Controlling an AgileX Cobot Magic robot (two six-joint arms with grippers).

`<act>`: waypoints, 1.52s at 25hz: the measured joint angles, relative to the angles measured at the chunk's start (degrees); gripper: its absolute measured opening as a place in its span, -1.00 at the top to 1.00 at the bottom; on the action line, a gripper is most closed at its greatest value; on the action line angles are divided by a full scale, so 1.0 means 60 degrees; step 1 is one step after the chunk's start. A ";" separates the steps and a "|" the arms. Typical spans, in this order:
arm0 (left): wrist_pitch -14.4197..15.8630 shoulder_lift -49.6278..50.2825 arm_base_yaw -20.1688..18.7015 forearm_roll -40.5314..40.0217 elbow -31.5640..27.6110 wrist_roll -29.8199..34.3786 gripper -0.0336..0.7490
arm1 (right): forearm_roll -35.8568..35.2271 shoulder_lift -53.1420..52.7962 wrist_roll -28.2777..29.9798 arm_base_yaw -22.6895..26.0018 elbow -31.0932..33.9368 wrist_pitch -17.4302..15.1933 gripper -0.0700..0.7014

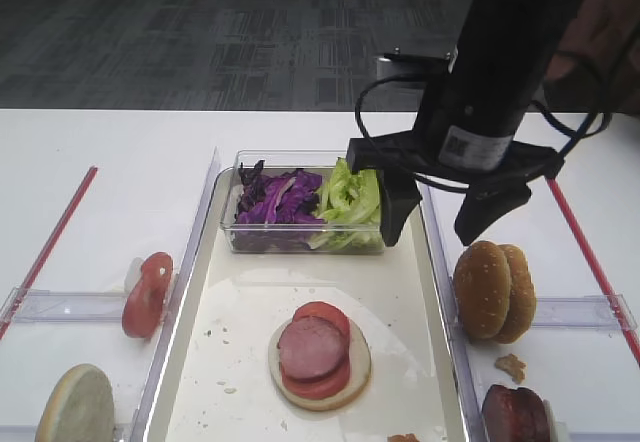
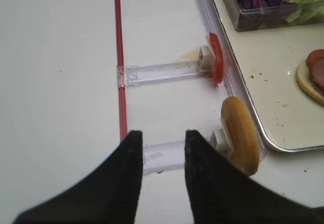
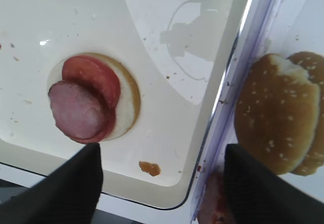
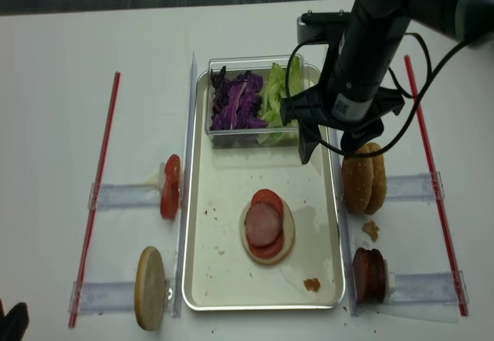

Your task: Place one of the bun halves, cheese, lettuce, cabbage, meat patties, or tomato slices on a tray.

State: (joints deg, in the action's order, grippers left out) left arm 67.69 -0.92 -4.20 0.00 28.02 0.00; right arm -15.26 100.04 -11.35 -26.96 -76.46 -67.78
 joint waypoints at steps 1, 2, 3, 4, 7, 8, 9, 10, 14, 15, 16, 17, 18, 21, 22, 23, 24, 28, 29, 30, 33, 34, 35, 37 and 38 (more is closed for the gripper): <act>0.0000 0.0000 0.0000 0.0000 0.0000 0.0000 0.41 | 0.0140 0.0000 -0.0041 0.0000 -0.0190 -0.0151 -0.53; 0.0000 0.0000 0.0000 0.0000 0.0000 0.0000 0.41 | 0.0234 0.0000 -0.0082 0.0000 -0.0369 -0.0244 -0.53; 0.0000 0.0000 0.0000 0.0000 0.0000 0.0000 0.41 | 0.0333 0.0000 -0.0122 0.0000 -0.0510 -0.0289 -0.53; 0.0000 0.0000 0.0000 0.0000 0.0000 0.0000 0.41 | 0.0410 0.0000 -0.0142 0.0000 -0.0668 -0.0309 -0.53; 0.0000 0.0000 0.0000 0.0000 0.0000 0.0000 0.41 | 0.0566 -0.0020 -0.0181 0.0000 -0.0924 -0.0328 -0.53; 0.0000 0.0000 0.0000 0.0000 0.0000 0.0000 0.41 | 0.0585 -0.0037 -0.0200 0.0000 -0.0945 -0.0349 -0.53; 0.0000 0.0000 0.0000 0.0000 0.0000 0.0000 0.41 | 0.0607 -0.0055 -0.0200 0.0000 -0.0943 -0.0350 -0.53; 0.0000 0.0000 0.0000 0.0000 0.0000 0.0000 0.41 | 0.0643 -0.0055 -0.0200 0.0000 -0.0943 -0.0367 -0.53; 0.0000 0.0000 0.0000 0.0000 0.0000 0.0000 0.41 | 0.0978 -0.0074 -0.0200 0.0046 -0.0943 -0.0388 -0.53; 0.0000 0.0000 0.0000 0.0000 0.0000 0.0000 0.41 | 0.0988 -0.0074 -0.0200 0.0098 -0.0943 -0.0405 -0.53; 0.0000 0.0000 0.0000 0.0000 0.0000 0.0000 0.41 | 0.1009 -0.0087 -0.0200 0.0228 -0.0943 -0.0405 -0.53; 0.0000 0.0000 0.0000 0.0000 0.0000 0.0000 0.41 | 0.1009 -0.0113 -0.0163 0.0379 -0.0943 -0.0405 -0.53; 0.0000 0.0000 0.0000 0.0000 0.0000 0.0000 0.41 | 0.1009 -0.0176 -0.0141 0.0528 -0.0943 -0.0405 -0.53; 0.0000 0.0000 0.0000 0.0000 0.0000 0.0000 0.41 | 0.1069 -0.0426 0.0076 0.1173 -0.0943 -0.0405 -0.53; 0.0000 0.0000 0.0000 0.0000 0.0000 0.0000 0.41 | 0.1076 -0.0535 0.0141 0.1359 -0.0943 -0.0405 -0.53; 0.0000 0.0000 0.0000 0.0000 0.0000 0.0000 0.41 | 0.1103 -0.0638 0.0216 0.1584 -0.0943 -0.0405 -0.53; 0.0000 0.0000 0.0000 0.0000 0.0000 0.0000 0.41 | 0.1149 -0.0757 0.0265 0.1807 -0.0896 -0.0405 -0.53; 0.0000 0.0000 0.0000 0.0000 0.0000 0.0000 0.41 | 0.1392 -0.1181 0.0507 0.2630 -0.0637 -0.0440 -0.53; 0.0000 0.0000 0.0000 0.0000 0.0000 0.0000 0.41 | 0.1444 -0.1298 0.0507 0.2794 -0.0516 -0.0440 -0.53; 0.0000 0.0000 0.0000 0.0000 0.0000 0.0000 0.41 | 0.1520 -0.1408 0.0547 0.2983 -0.0366 -0.0440 -0.53; 0.0000 0.0000 0.0000 0.0000 0.0000 0.0000 0.41 | 0.1686 -0.1717 0.0778 0.3495 0.0079 -0.0446 -0.53; 0.0000 0.0000 0.0000 0.0000 0.0000 0.0000 0.41 | 0.1758 -0.1761 0.0849 0.3662 0.0208 -0.0446 -0.53; 0.0000 0.0000 0.0000 0.0000 0.0000 0.0000 0.41 | 0.1822 -0.1828 0.0943 0.3821 0.0313 -0.0446 -0.53; 0.0000 0.0000 0.0000 0.0000 0.0000 0.0000 0.41 | 0.1839 -0.1971 0.1027 0.4118 0.0558 -0.0446 -0.53; 0.0000 0.0000 0.0000 0.0000 0.0000 0.0000 0.41 | 0.1858 -0.2041 0.1052 0.4271 0.0637 -0.0462 -0.53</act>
State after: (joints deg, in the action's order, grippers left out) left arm 67.69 -0.92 -4.20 0.00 28.02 0.00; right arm -4.11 87.80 -5.04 -1.33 -72.64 -70.56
